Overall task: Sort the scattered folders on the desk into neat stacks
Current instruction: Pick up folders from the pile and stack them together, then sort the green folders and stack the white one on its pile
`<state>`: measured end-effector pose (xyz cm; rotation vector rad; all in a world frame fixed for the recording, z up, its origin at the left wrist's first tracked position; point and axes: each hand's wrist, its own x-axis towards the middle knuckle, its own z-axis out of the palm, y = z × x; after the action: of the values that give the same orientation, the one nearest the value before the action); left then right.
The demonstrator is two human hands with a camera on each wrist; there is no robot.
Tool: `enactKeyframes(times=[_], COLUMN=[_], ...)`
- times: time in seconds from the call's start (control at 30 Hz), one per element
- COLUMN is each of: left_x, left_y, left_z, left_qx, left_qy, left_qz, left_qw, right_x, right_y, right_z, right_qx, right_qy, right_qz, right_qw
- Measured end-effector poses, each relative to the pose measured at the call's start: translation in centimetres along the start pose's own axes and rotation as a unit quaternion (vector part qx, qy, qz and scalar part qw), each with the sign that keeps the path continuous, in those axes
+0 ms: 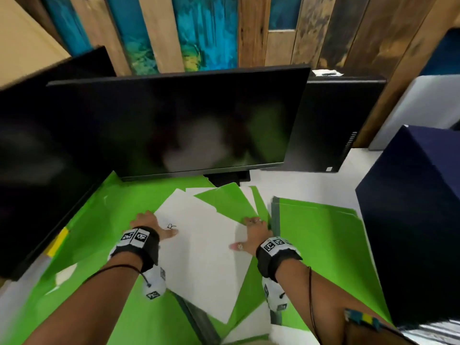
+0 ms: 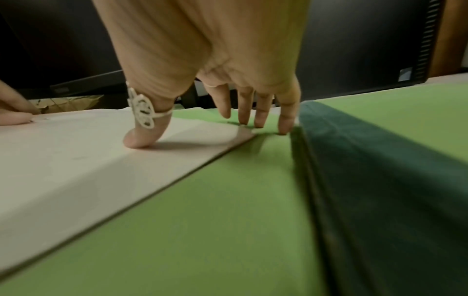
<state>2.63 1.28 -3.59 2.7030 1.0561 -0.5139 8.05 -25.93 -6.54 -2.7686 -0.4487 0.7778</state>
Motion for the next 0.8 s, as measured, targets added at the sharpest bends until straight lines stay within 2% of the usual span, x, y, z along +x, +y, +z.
enactKeyframes(times=[0.07,0.13,0.2,0.27,0.33,0.4,0.47,0.53,0.6,0.67,0.8], left_x=[-0.5,-0.8,-0.9,-0.8,-0.9,-0.7,-0.3,-0.3,-0.6,-1.2,-1.6], left_y=[-1.3,-1.6,-1.4,-1.3,-1.0,-0.7,-0.2,0.5,1.8,3.5,9.4], left_z=[-0.4,-0.7,-1.3,-2.4,-4.1,-5.6,-6.7,-6.8,-6.0,-4.6,-0.3], left_qx=[-0.029,-0.094,-0.183,-0.232,-0.242,-0.217,-0.166,-0.121,-0.123,-0.178,-0.315], left_qy=[0.035,0.093,0.149,0.181,0.202,0.211,0.190,0.134,0.067,0.025,-0.077], left_qz=[0.005,0.024,0.071,0.127,0.173,0.201,0.203,0.185,0.172,0.161,0.150], left_qw=[0.999,0.991,0.969,0.947,0.933,0.932,0.946,0.966,0.975,0.970,0.934], right_x=[0.3,0.6,0.7,0.6,0.5,0.5,0.3,-0.1,-0.9,-1.8,-4.5], right_y=[-0.9,-1.6,-2.4,-3.3,-4.2,-4.5,-4.1,-2.7,-0.5,2.2,8.1], right_z=[-0.3,-0.6,-0.8,-0.9,-1.1,-1.4,-2.0,-2.6,-3.2,-3.2,-2.6], right_qx=[-0.023,0.001,0.060,0.166,0.266,0.311,0.326,0.331,0.323,0.305,0.279], right_qy=[-0.015,-0.023,0.002,0.044,0.076,0.105,0.129,0.151,0.173,0.188,0.206], right_qz=[0.016,0.032,0.034,-0.003,-0.042,-0.053,-0.042,-0.013,0.029,0.080,0.199], right_qw=[0.999,0.999,0.998,0.985,0.960,0.943,0.936,0.931,0.930,0.930,0.916])
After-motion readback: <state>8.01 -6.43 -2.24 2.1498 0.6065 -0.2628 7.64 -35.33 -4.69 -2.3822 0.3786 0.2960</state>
